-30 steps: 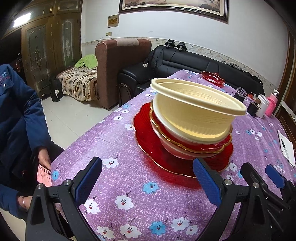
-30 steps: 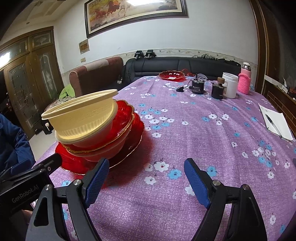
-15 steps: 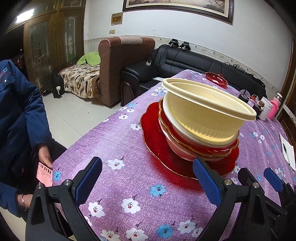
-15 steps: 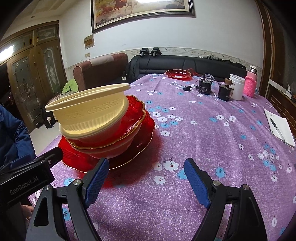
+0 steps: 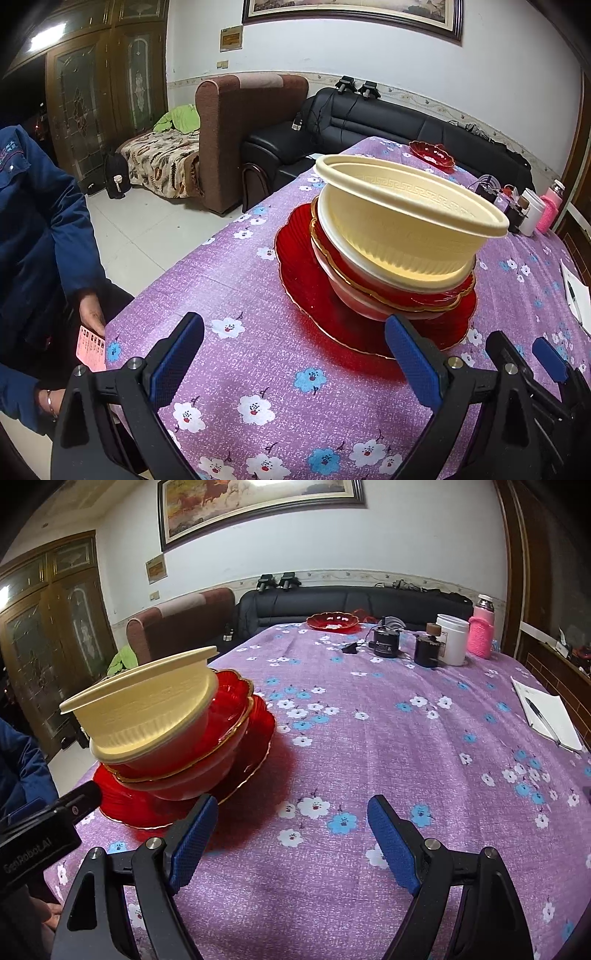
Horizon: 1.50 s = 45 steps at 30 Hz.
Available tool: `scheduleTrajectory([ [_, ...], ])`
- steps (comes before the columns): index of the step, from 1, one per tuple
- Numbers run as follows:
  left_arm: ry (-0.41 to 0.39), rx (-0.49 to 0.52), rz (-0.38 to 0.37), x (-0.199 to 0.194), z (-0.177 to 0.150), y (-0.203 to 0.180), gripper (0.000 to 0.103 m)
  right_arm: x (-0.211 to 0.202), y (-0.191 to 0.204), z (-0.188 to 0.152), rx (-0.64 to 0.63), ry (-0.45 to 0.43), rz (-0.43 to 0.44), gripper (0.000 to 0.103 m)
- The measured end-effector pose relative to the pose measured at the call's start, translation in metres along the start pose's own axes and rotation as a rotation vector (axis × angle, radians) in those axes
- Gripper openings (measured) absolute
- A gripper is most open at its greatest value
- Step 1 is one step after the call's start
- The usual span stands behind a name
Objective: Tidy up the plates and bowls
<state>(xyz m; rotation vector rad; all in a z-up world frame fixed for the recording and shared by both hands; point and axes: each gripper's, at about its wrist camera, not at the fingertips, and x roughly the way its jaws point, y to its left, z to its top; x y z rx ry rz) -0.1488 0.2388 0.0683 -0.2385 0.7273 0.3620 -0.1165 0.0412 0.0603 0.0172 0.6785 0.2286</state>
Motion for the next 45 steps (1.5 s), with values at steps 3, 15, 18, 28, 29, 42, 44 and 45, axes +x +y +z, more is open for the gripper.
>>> scheduleTrajectory([
  [3, 0.002, 0.002, 0.004, 0.001, 0.000, -0.003, 0.099, -0.001, 0.001, -0.001, -0.009, -0.010, 0.003, 0.087],
  [15, -0.002, 0.022, 0.010, 0.000, 0.000, -0.009, 0.099, -0.004, 0.012, -0.009, -0.061, -0.031, 0.025, 0.087],
  [18, 0.000, 0.021, 0.011, 0.000, -0.001, -0.009, 0.099, -0.004, 0.011, -0.009, -0.061, -0.031, 0.030, 0.087],
  [28, -0.019, 0.016, 0.019, -0.002, -0.002, -0.009, 0.099, -0.003, 0.013, -0.010, -0.066, -0.028, 0.032, 0.087],
  [29, -0.026, 0.011, 0.023, -0.003, -0.002, -0.007, 0.099, -0.002, 0.013, -0.011, -0.068, -0.027, 0.032, 0.087],
  [42, -0.427, -0.106, 0.093, -0.086, -0.002, 0.010, 0.103, -0.018, 0.022, 0.003, -0.095, -0.067, 0.064, 0.087],
  [44, -0.418, -0.078, 0.053, -0.088, 0.002, 0.006, 0.103, -0.020, 0.024, 0.007, -0.098, -0.071, 0.074, 0.088],
  [45, -0.399, -0.068, 0.040, -0.087, 0.003, 0.005, 0.103, -0.021, 0.025, 0.008, -0.102, -0.071, 0.077, 0.088],
])
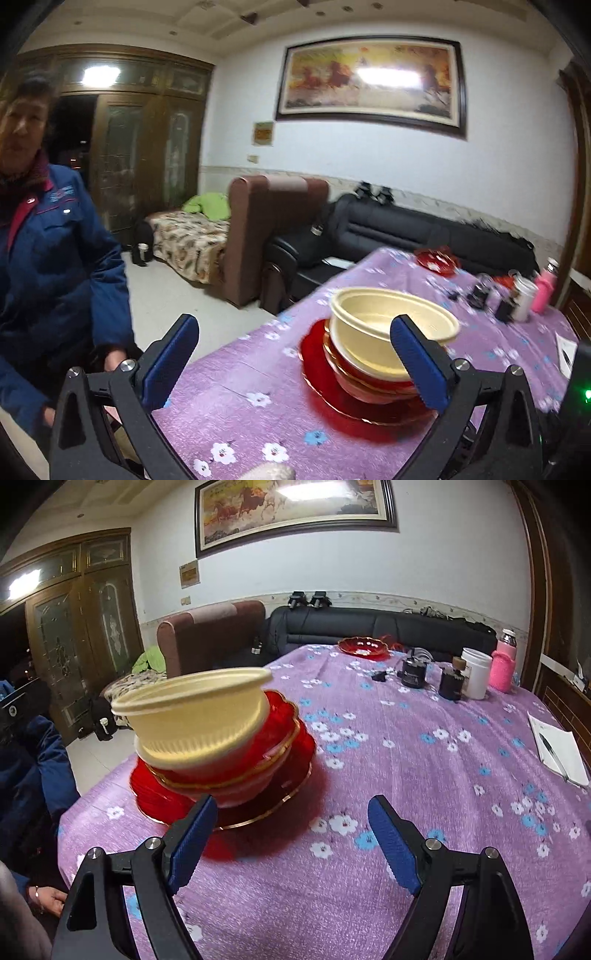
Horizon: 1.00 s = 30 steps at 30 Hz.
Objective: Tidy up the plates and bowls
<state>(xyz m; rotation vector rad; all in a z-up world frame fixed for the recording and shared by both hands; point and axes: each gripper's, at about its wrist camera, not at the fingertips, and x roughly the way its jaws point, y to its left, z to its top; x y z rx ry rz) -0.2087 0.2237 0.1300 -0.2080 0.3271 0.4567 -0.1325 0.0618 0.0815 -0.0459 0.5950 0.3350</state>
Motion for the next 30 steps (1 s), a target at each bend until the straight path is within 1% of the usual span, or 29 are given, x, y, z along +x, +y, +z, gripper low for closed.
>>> scheduleTrajectory([
  [2, 0.041, 0.007, -0.032, 0.004, 0.001, -0.003, 0.103, -0.002, 0.004, 0.002, -0.015, -0.004, 0.005, 0.088],
  [6, 0.117, 0.028, -0.048, 0.014, 0.000, -0.012, 0.103, -0.003, 0.012, 0.002, -0.040, 0.002, 0.016, 0.089],
  [10, 0.119, 0.058, -0.016, 0.015, -0.003, -0.017, 0.103, 0.001, 0.020, -0.002, -0.069, 0.025, 0.028, 0.089],
  [14, 0.168, 0.064, -0.015, 0.022, -0.007, -0.017, 0.103, 0.001, 0.026, -0.005, -0.083, 0.036, 0.046, 0.089],
  [16, 0.180, 0.062, -0.010, 0.024, -0.008, -0.015, 0.103, 0.000, 0.029, -0.006, -0.090, 0.035, 0.052, 0.089],
  [24, 0.199, 0.063, 0.009, 0.029, -0.009, -0.013, 0.103, 0.001, 0.033, -0.005, -0.097, 0.040, 0.069, 0.089],
  [27, 0.219, 0.061, 0.034, 0.033, -0.009, -0.010, 0.103, 0.001, 0.035, -0.005, -0.102, 0.048, 0.085, 0.089],
  [30, 0.211, 0.065, 0.067, 0.031, -0.008, -0.010, 0.103, 0.002, 0.033, -0.005, -0.086, 0.056, 0.104, 0.089],
])
